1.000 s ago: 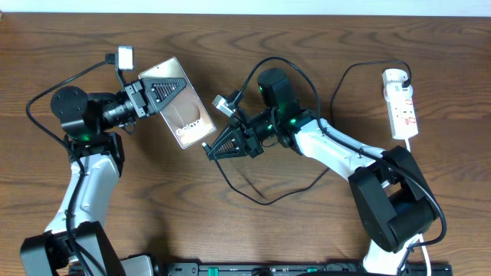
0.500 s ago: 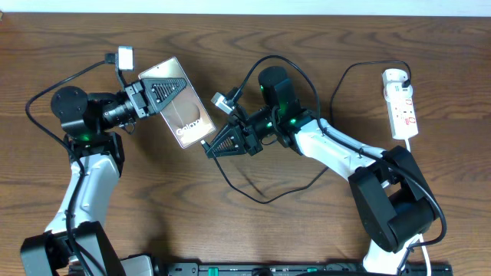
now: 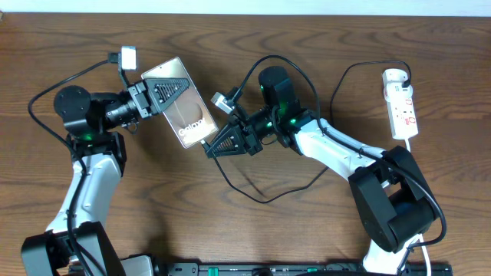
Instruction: Plug charger to phone and switch on socket
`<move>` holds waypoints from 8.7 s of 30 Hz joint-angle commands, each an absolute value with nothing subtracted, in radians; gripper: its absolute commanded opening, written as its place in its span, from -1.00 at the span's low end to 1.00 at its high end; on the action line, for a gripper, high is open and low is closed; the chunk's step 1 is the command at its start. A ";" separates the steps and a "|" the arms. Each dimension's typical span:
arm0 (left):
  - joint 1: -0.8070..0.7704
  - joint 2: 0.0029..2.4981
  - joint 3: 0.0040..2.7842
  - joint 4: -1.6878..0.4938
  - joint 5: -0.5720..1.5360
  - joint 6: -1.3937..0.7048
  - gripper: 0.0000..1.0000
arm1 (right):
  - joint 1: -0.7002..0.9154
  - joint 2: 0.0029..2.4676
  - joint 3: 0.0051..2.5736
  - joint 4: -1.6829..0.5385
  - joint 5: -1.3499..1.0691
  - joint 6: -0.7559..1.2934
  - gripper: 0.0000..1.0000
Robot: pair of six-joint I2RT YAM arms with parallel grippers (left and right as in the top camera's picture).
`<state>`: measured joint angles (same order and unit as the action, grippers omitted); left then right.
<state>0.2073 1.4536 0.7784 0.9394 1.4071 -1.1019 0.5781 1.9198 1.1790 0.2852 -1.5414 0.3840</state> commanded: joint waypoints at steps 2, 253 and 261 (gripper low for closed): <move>0.204 1.451 0.789 0.949 1.398 -1.092 -0.85 | 0.584 1.919 1.191 0.296 -1.561 0.397 -0.98; 0.451 1.451 0.732 -0.145 0.949 -0.371 -0.86 | 0.271 1.850 1.211 -0.455 -0.764 0.358 0.99; 0.355 1.451 0.732 -0.301 0.672 -0.296 -0.86 | 0.271 1.708 1.289 -0.655 -0.544 0.325 0.99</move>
<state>0.3763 1.4532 0.7193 -0.2825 0.8295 -0.3672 0.2741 1.7908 1.2385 -0.6189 -0.6781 0.3752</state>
